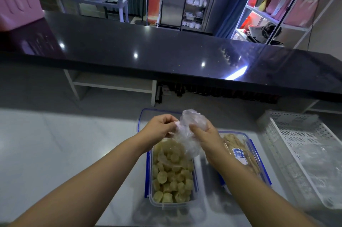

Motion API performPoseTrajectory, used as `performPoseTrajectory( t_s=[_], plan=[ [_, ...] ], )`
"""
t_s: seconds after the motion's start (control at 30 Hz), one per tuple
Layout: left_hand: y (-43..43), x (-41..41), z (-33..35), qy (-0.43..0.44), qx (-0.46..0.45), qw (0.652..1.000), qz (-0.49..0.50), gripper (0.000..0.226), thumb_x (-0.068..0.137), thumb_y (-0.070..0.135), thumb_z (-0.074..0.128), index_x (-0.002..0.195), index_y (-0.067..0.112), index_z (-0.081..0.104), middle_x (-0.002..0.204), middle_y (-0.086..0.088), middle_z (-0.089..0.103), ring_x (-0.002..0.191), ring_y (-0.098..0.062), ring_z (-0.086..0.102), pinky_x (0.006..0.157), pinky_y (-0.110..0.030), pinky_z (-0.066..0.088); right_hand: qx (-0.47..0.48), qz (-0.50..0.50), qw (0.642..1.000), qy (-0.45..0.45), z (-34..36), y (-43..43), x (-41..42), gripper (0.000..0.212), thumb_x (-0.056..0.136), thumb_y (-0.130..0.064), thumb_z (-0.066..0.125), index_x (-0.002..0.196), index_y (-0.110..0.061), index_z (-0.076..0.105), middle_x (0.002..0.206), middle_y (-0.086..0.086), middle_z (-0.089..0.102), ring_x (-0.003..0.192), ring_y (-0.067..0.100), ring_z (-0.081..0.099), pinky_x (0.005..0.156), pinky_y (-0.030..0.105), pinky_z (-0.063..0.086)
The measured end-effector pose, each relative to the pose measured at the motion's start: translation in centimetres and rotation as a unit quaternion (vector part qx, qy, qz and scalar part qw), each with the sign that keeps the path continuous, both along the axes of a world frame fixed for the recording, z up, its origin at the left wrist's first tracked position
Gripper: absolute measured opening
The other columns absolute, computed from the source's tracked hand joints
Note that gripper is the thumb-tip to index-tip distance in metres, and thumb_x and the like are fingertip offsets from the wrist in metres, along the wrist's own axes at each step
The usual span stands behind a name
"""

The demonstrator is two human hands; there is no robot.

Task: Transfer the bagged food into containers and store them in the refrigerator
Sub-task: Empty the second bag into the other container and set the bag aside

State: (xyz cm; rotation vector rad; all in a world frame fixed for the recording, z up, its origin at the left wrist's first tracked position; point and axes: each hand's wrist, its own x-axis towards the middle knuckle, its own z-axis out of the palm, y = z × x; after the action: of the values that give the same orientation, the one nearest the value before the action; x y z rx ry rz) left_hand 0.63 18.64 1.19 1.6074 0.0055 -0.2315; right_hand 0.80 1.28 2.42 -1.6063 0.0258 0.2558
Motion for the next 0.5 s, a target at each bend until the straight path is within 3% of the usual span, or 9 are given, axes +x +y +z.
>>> performPoseTrajectory(
  t_s=[0.13, 0.23, 0.37, 0.5],
  plan=[
    [-0.4, 0.0, 0.4, -0.012, 0.007, 1.000, -0.014, 0.012, 0.084, 0.021, 0.066, 0.091, 0.011, 0.069, 0.088, -0.007, 0.071, 0.075, -0.013, 0.066, 0.063, -0.018, 0.052, -0.139, 0.063, 0.988, -0.017, -0.5, 0.3, -0.4, 0.022, 0.076, -0.024, 0.075, 0.095, -0.028, 0.063, 0.089, -0.002, 0.069, 0.078, 0.007, 0.067, 0.056, 0.014, 0.051],
    [-0.3, -0.2, 0.2, -0.022, 0.023, 0.999, -0.019, 0.009, 0.082, 0.020, 0.068, 0.087, 0.014, 0.069, 0.082, -0.003, 0.071, 0.073, -0.011, 0.065, 0.068, -0.022, 0.054, -0.186, 0.029, 0.982, 0.022, -0.7, 0.4, -0.2, 0.009, 0.082, -0.023, 0.070, 0.082, -0.017, 0.064, 0.079, 0.004, 0.069, 0.074, 0.017, 0.067, 0.056, 0.020, 0.051],
    [0.8, -0.6, -0.4, -0.025, 0.045, 0.998, 0.025, 0.010, 0.084, 0.017, 0.064, 0.092, 0.023, 0.067, 0.091, 0.002, 0.070, 0.084, -0.009, 0.065, 0.072, -0.019, 0.052, -0.146, -0.038, 0.987, 0.048, -0.7, -0.3, 0.0, 0.009, 0.083, -0.017, 0.067, 0.084, -0.008, 0.068, 0.083, 0.014, 0.071, 0.077, 0.028, 0.067, 0.071, 0.038, 0.055],
    [1.8, -1.1, -0.8, -0.008, 0.056, 0.998, 0.032, 0.015, 0.090, 0.018, 0.058, 0.102, 0.025, 0.063, 0.103, 0.006, 0.066, 0.098, -0.006, 0.061, 0.074, -0.014, 0.047, -0.103, -0.077, 0.990, 0.052, -0.5, -1.6, 0.2, 0.006, 0.079, -0.010, 0.065, 0.072, -0.011, 0.065, 0.072, 0.010, 0.063, 0.070, 0.026, 0.058, 0.064, 0.036, 0.048]
  ],
)
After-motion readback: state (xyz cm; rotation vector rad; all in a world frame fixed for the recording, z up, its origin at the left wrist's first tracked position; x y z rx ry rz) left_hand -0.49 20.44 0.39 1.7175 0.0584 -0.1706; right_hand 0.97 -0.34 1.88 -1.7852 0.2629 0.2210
